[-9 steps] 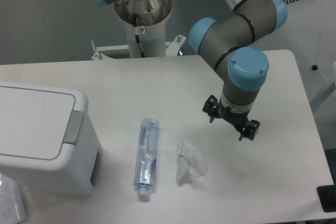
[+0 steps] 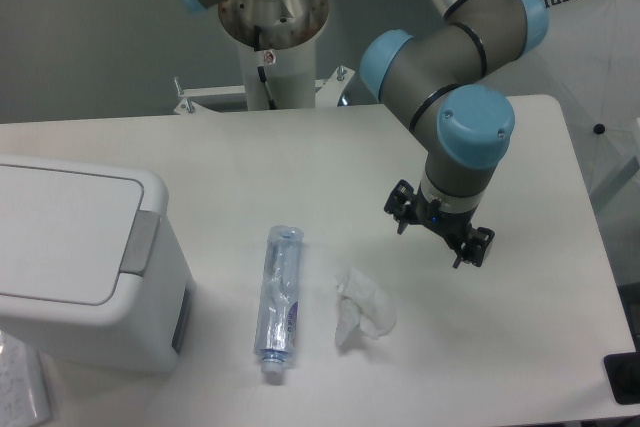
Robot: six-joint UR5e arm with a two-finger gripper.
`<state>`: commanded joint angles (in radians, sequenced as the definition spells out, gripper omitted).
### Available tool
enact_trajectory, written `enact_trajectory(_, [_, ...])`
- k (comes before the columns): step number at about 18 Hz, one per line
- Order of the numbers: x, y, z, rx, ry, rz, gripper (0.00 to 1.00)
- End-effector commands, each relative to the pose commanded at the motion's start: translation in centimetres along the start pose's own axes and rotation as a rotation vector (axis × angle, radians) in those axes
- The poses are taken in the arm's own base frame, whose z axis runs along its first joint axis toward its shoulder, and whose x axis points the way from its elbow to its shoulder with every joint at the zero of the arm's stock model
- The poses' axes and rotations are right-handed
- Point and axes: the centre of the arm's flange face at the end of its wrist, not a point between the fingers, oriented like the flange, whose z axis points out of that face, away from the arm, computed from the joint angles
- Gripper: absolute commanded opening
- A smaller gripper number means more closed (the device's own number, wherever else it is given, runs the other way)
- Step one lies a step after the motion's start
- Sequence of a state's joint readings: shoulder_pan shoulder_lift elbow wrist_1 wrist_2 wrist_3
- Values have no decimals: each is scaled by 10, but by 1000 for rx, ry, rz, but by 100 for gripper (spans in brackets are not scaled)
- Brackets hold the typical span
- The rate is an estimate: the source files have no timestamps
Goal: Open the trash can
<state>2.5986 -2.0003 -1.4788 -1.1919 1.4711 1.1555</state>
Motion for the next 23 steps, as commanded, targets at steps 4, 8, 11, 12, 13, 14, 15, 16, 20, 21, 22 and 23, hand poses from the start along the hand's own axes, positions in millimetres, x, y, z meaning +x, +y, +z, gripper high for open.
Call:
enact_trajectory(4, [14,-23,-24,130,15,-201,100])
enact_trajectory(8, [29,-56,-53,304,20,-461,100])
enact_trajectory(11, [43,-77,-66,377,47,-545,100])
enact_trajectory(12, [49,-83,-66,379,58,-565,100])
enact_trajectory(13, [54,-89,-66,380,64,-577,100])
enact_trajectory(14, [57,-93,-68,387,63,-588,100])
enact_trajectory(15, [61,-97,-75,407,51,-593,100])
enact_trajectory(16, [65,-104,-83,429,41,-603,100])
enact_trajectory(20, [86,-128,-118,496,33,-658,100])
enact_trajectory(21, [100,-140,-123,522,51,-626,100])
enact_trajectory(22, [114,-152,-125,553,105,-600,100])
enact_trajectory(23, [123,-157,-121,576,179,-600,100])
